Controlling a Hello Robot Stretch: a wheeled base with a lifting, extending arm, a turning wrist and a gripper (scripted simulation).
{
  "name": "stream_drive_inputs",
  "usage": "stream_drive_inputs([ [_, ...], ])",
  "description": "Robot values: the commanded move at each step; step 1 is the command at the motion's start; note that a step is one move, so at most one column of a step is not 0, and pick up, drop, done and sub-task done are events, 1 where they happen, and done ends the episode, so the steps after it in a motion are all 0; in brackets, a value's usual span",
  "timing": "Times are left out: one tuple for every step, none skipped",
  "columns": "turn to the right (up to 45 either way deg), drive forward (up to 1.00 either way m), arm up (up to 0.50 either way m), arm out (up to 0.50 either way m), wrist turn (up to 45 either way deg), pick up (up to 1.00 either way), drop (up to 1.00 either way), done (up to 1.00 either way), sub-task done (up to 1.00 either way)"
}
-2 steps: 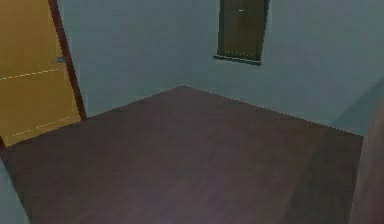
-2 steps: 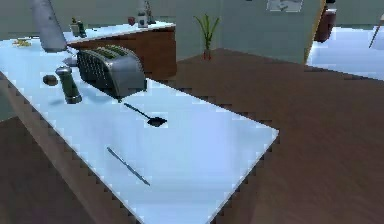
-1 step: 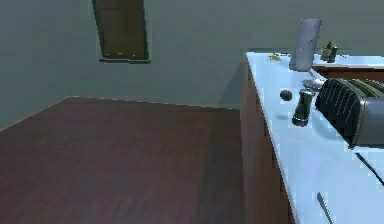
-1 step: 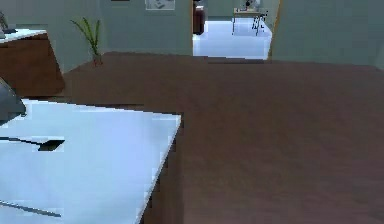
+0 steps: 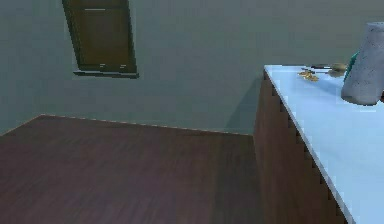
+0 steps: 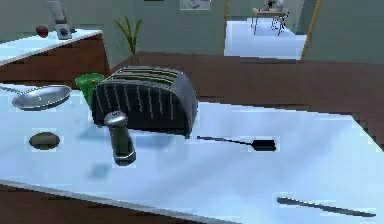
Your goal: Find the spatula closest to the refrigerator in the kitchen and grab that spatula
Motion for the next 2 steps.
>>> stream_drive_inputs([
  [0.0,0.0,0.5,0.0,0.0,0.0,0.0,0.0,0.0],
  [0.0,0.0,0.38,0.0,0.0,0.0,0.0,0.0,0.0],
])
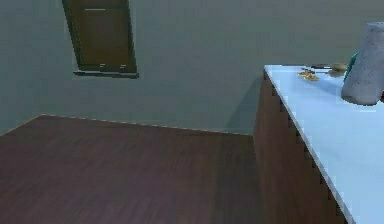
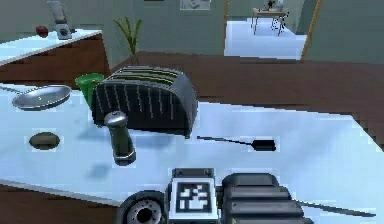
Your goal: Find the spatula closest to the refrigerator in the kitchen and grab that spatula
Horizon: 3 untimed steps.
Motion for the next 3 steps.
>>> stream_drive_inputs([
  [0.0,0.0,0.0,0.34,0.0,0.0,0.0,0.0,0.0],
  [0.0,0.0,0.0,0.0,45.0,0.0,0.0,0.0,0.0],
  [0.0,0.0,0.0,0.0,45.0,0.0,0.0,0.0,0.0],
])
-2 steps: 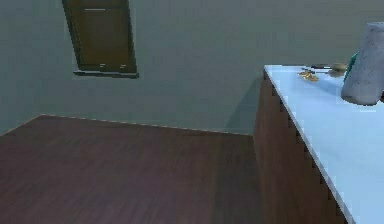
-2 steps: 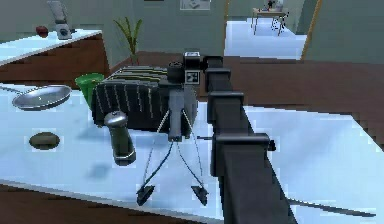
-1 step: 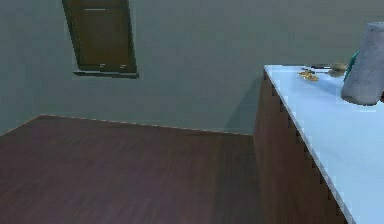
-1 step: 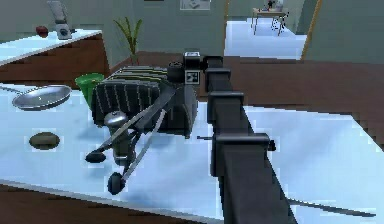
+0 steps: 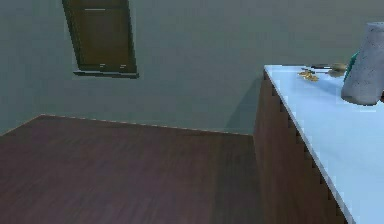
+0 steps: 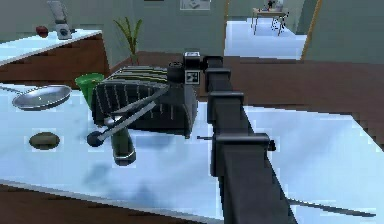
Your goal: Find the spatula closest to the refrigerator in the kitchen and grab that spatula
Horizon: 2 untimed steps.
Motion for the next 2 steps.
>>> stream_drive_inputs([
  [0.0,0.0,0.0,0.0,45.0,0.0,0.0,0.0,0.0],
  [0.0,0.0,0.0,0.0,45.0,0.0,0.0,0.0,0.0],
])
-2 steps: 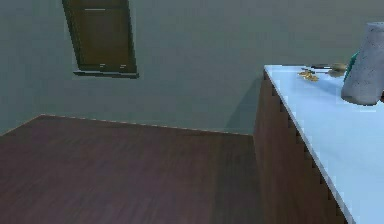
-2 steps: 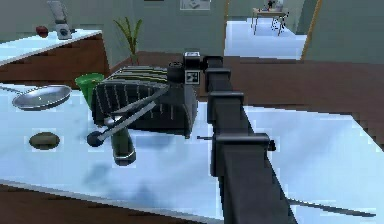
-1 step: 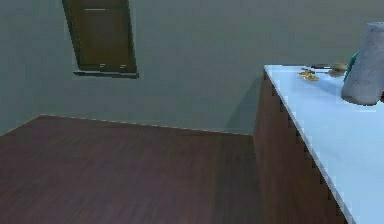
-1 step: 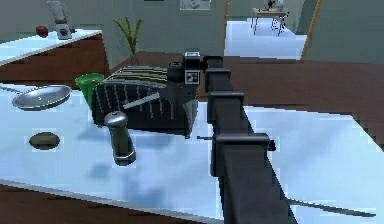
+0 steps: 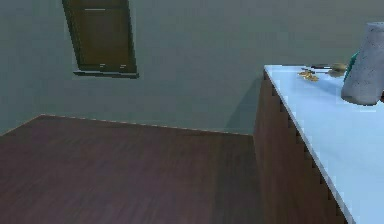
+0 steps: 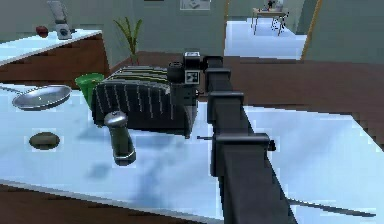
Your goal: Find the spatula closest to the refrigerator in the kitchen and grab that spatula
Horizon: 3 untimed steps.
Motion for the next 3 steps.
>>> stream_drive_inputs([
  [0.0,0.0,0.0,0.0,30.0,0.0,0.0,0.0,0.0],
  [0.0,0.0,-0.14,0.0,0.0,0.0,0.0,0.0,0.0],
  [0.0,0.0,0.0,0.0,0.0,1.0,0.0,0.0,0.0],
])
